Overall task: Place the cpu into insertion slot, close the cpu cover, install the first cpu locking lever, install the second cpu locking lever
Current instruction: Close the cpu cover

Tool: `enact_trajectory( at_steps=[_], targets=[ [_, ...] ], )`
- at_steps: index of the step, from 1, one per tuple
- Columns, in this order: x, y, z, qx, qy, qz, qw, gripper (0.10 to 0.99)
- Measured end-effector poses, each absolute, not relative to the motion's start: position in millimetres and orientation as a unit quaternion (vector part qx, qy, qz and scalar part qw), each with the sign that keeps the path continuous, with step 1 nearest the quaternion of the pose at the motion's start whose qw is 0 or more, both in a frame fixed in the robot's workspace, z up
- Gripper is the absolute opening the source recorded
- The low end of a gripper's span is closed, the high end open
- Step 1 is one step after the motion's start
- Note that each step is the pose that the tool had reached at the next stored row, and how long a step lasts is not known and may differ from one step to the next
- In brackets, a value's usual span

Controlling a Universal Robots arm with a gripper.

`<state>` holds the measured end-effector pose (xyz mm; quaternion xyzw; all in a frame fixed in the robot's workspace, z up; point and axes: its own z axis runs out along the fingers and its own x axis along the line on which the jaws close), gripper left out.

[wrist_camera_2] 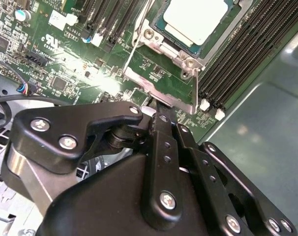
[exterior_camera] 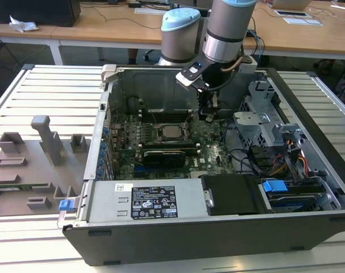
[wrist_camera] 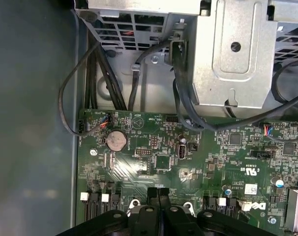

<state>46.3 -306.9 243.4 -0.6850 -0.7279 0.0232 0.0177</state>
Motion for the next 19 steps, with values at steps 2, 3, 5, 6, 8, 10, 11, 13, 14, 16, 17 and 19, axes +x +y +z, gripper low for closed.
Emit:
enact_trajectory(
  at_steps=[2, 3, 5, 6, 8, 10, 11, 13, 14, 16, 17, 19],
  targets=[
    [45.2, -307.0, 243.4, -0.685, -0.728, 0.023, 0.018, 0.110],
    [44.7, -306.9, 243.4, -0.685, -0.728, 0.023, 0.018, 0.110],
    [44.1, -306.9, 243.4, -0.685, -0.728, 0.023, 0.018, 0.110],
    [43.9, -306.9, 243.4, -0.685, -0.728, 0.023, 0.018, 0.110],
    [43.3, -306.9, 243.4, -0.685, -0.728, 0.023, 0.018, 0.110],
    [42.4, -306.9, 243.4, -0.685, -0.728, 0.023, 0.018, 0.110],
    [42.2, -306.9, 243.4, -0.685, -0.728, 0.023, 0.018, 0.110],
    [41.5, -306.9, 243.4, -0.685, -0.728, 0.023, 0.018, 0.110],
    [41.1, -306.9, 243.4, -0.685, -0.728, 0.023, 0.018, 0.110],
    [40.1, -306.9, 243.3, -0.685, -0.728, 0.023, 0.018, 0.110],
    [38.3, -306.9, 243.4, -0.685, -0.728, 0.023, 0.018, 0.110],
    [34.7, -306.9, 243.4, -0.685, -0.728, 0.023, 0.018, 0.110]
  ],
)
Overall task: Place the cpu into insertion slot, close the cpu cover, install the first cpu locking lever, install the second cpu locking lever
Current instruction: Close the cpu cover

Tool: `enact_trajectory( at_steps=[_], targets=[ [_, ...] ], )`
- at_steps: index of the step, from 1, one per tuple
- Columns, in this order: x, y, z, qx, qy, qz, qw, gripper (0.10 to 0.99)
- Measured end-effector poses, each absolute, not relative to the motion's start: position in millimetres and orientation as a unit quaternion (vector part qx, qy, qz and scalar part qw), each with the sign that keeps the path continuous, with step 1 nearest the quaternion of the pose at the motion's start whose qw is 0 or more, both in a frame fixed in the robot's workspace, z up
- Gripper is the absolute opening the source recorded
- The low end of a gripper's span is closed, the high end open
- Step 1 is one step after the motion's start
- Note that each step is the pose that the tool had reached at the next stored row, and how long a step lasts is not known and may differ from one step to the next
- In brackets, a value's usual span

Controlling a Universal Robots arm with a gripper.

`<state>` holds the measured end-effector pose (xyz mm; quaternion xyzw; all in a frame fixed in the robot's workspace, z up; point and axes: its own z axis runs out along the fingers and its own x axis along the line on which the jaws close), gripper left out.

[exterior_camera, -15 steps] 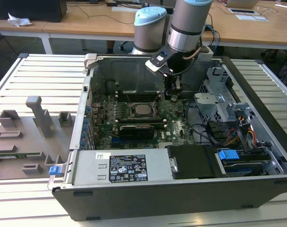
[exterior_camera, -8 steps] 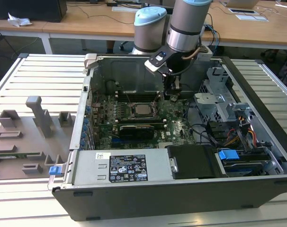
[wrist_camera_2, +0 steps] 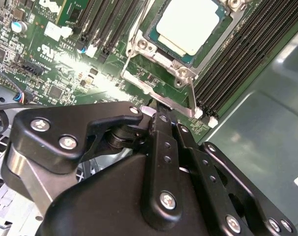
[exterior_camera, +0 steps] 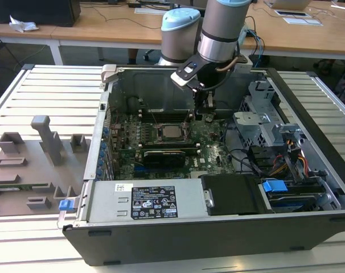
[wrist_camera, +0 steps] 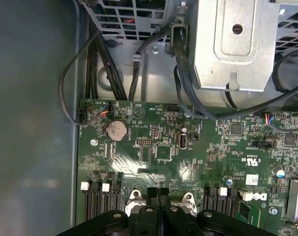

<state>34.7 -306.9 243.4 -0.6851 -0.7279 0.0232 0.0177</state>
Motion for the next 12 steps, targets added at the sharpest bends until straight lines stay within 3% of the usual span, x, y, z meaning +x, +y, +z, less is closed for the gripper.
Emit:
enact_trajectory(
  at_steps=[12],
  targets=[
    [18.0, -306.9, 243.4, -0.685, -0.728, 0.023, 0.018, 0.110]
  ],
)
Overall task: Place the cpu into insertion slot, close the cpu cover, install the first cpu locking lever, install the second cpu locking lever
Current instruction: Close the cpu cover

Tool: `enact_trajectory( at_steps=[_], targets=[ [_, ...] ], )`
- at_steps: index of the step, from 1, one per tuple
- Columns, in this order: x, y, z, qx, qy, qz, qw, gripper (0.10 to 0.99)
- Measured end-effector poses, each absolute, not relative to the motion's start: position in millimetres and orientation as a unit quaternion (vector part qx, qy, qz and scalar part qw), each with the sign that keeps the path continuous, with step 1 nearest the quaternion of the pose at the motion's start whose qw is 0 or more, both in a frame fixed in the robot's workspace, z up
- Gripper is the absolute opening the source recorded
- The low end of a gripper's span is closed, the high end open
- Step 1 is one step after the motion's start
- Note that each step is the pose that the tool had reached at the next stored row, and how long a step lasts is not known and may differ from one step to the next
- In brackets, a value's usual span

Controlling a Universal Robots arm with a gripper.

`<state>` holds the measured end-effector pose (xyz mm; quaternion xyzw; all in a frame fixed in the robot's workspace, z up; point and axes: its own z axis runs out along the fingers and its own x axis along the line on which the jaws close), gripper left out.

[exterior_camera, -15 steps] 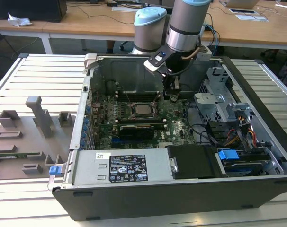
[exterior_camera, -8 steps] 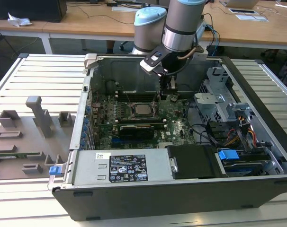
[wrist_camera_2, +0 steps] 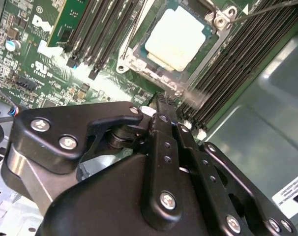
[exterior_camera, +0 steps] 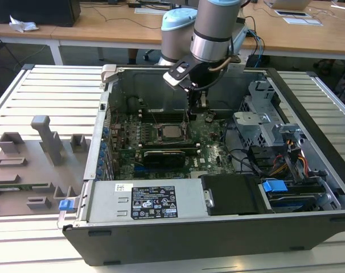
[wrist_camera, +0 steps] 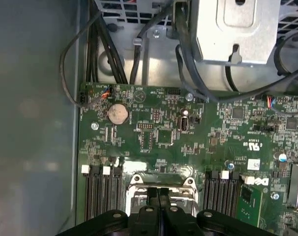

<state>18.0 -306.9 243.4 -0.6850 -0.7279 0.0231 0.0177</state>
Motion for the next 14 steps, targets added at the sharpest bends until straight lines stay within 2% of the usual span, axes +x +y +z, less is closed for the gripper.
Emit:
enact_trajectory(
  at_steps=[14],
  targets=[
    [0.6, -306.9, 242.4, -0.685, -0.728, 0.023, 0.018, 0.110]
  ],
)
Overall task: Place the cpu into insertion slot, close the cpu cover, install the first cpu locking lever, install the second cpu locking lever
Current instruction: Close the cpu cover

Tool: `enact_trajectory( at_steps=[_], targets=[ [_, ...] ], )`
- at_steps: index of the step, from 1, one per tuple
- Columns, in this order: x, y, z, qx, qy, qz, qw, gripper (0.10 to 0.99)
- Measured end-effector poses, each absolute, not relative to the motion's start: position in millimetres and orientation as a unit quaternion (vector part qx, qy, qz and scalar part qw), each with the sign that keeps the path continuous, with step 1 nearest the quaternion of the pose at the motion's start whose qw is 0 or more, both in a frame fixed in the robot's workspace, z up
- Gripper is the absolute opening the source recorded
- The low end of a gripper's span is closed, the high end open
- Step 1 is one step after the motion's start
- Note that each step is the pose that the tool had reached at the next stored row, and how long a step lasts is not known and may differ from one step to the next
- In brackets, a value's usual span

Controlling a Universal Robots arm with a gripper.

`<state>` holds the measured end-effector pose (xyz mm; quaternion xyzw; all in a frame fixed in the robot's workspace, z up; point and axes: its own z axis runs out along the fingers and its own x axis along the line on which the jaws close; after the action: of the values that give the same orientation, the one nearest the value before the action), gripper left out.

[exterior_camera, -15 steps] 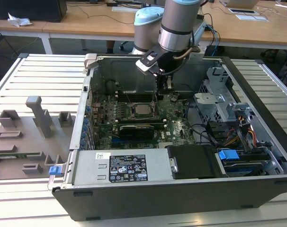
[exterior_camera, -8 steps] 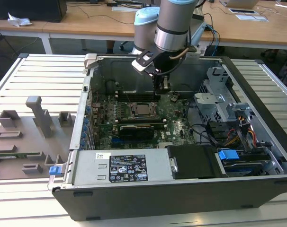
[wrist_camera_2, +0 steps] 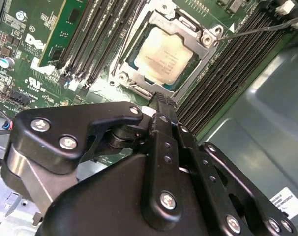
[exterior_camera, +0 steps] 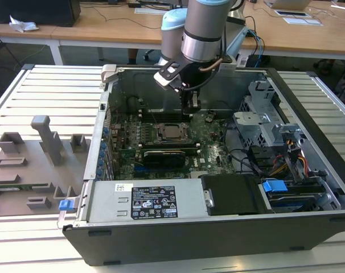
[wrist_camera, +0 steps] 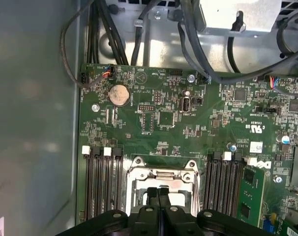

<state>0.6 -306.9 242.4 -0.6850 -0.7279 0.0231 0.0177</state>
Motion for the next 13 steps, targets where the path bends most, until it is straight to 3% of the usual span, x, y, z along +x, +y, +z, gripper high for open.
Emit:
enact_trajectory(
  at_steps=[13],
  targets=[
    [-10.0, -306.9, 241.7, -0.685, -0.728, 0.023, 0.018, 0.110]
  ],
)
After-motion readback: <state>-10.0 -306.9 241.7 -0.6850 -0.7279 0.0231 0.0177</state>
